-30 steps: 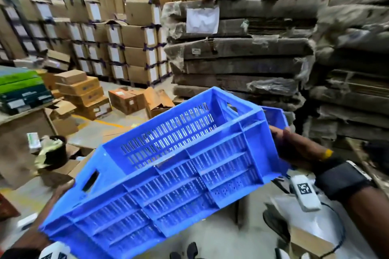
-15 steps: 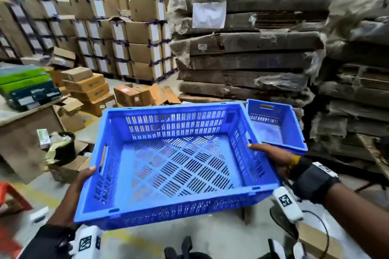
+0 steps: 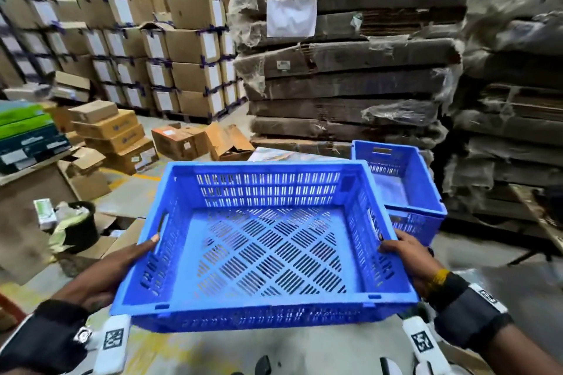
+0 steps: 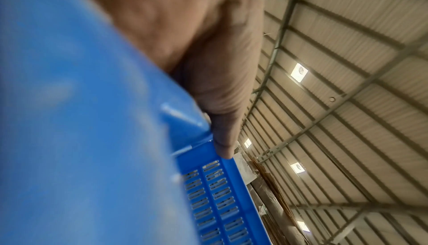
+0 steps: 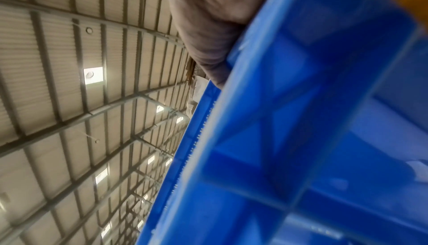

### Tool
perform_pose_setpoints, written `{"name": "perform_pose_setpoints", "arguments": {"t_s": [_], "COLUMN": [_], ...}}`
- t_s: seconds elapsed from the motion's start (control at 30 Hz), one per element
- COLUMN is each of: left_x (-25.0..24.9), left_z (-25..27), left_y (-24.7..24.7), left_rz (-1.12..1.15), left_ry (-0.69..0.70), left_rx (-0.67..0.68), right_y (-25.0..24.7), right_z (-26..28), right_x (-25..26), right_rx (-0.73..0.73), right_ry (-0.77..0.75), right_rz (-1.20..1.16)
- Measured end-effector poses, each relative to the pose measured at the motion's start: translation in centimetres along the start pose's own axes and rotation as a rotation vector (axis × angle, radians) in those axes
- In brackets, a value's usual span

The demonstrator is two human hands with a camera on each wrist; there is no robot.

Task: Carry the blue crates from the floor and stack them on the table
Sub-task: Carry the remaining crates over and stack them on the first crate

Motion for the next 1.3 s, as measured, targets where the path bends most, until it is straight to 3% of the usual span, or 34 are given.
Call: {"name": "perform_pose_setpoints", "arguments": {"t_s": [0.2,0.37,0.47,0.57,0.67,0.77,0.83,0.87,0.93,1.0,1.3], "left_x": [-5.0,-9.1,-9.9,-10.1,-11.0,-11.4,-11.1,-11.3,-11.1,-10.9,-19.8], "left_z": [-4.4,-8.1,-10.7,-11.4,-10.1,-11.7,-14.3,-16.2,-19.2,-21.0,-27.6], "left_y": [0.5,0.7,-1.6,-1.1,3.0,5.2,7.0,8.9,14.2,18.2,25.7], "left_rz": [-0.143,-0.380,-0.456,-0.340,-0.124,0.236,0.501,0.565,0.526,0.457,0.206], "left_ry": [0.118,0.381,0.454,0.491,0.545,0.665,0.629,0.536,0.327,0.228,0.267], "left_rx": [-0.080,-0.430,-0.780,-0.947,-0.961,-0.872,-0.657,-0.513,-0.241,-0.111,0.058], "right_y": [0.1,0.3,0.9,1.1,1.1,1.1,1.0,1.0,1.2,1.5,1.9], "right_z": [-2.9,-7.3,-9.8,-12.5,-15.1,-16.7,-17.4,-17.9,-18.7,-19.0,-16.9], "right_x": [0.8,1.6,2.5,3.0,3.4,3.5,3.9,4.0,3.9,3.5,5.1], "right_rx": [-0.064,-0.109,-0.092,-0.095,-0.120,-0.144,-0.175,-0.195,-0.235,-0.270,-0.498], "right_ry": [-0.082,-0.111,-0.133,-0.144,-0.165,-0.162,-0.172,-0.175,-0.169,-0.149,-0.196], "right_rz": [-0.076,-0.074,-0.091,-0.099,-0.094,-0.113,-0.114,-0.118,-0.126,-0.132,-0.198]}}
Point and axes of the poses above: each hand's wrist, its own z-axis away from the middle knuckle, its own y-axis out of the palm, x = y × z, the point moved 9 cm from there along -z, towards the middle knuckle, and after that the axes turned 11 degrees about -y, right-handed, at the moved point
